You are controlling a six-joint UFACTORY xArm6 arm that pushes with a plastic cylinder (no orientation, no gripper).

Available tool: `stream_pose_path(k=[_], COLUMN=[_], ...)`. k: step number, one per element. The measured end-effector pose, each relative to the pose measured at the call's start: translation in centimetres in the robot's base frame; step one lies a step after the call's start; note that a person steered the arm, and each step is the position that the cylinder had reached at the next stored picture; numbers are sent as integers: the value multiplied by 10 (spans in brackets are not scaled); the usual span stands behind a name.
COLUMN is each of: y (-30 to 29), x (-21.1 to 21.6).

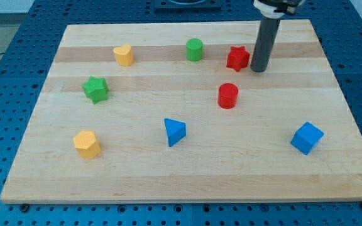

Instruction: Place the red star to the right of the green circle

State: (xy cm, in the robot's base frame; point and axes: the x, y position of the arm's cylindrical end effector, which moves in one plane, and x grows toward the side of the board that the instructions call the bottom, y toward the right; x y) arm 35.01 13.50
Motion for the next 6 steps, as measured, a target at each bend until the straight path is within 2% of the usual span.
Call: stream_pose_path(k=[1, 2, 3, 4, 5, 6], y=[-75, -67, -10, -27, -67, 24], x=[0, 0, -18, -25, -17, -15])
